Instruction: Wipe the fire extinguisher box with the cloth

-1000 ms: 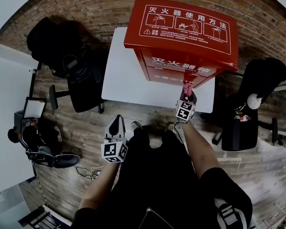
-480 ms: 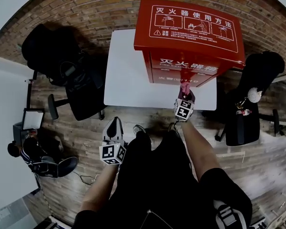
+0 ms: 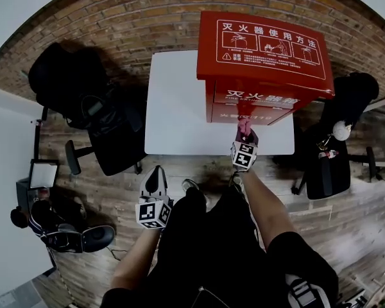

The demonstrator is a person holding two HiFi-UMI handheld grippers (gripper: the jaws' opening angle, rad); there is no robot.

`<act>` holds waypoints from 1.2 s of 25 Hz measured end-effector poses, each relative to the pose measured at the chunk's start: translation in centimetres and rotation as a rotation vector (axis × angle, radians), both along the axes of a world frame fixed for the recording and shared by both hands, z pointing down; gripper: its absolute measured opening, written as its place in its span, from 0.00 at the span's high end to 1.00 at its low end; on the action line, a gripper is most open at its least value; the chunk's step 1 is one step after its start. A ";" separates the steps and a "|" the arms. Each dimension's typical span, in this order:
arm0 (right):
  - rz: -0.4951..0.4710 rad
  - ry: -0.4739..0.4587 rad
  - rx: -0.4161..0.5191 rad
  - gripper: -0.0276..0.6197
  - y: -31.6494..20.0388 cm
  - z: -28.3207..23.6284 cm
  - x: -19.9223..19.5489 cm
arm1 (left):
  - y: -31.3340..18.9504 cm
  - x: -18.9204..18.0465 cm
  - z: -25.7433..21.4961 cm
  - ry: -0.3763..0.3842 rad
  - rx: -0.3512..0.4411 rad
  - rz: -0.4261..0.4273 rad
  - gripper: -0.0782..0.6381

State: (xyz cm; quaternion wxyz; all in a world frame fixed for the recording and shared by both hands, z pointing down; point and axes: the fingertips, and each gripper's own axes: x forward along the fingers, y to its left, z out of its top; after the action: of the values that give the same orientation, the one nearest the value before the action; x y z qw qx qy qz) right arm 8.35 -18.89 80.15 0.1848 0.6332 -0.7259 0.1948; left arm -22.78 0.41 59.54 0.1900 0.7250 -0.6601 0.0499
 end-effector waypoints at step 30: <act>-0.056 -0.074 0.027 0.78 0.5 -0.6 -13.6 | 0.2 -8.3 0.9 0.004 0.008 0.038 0.87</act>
State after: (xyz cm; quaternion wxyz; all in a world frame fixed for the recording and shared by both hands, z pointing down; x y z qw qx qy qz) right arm -5.28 -18.35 79.60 0.1549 0.6076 -0.7521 0.2030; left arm -31.03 0.59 60.44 0.1877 0.7382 -0.6460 0.0494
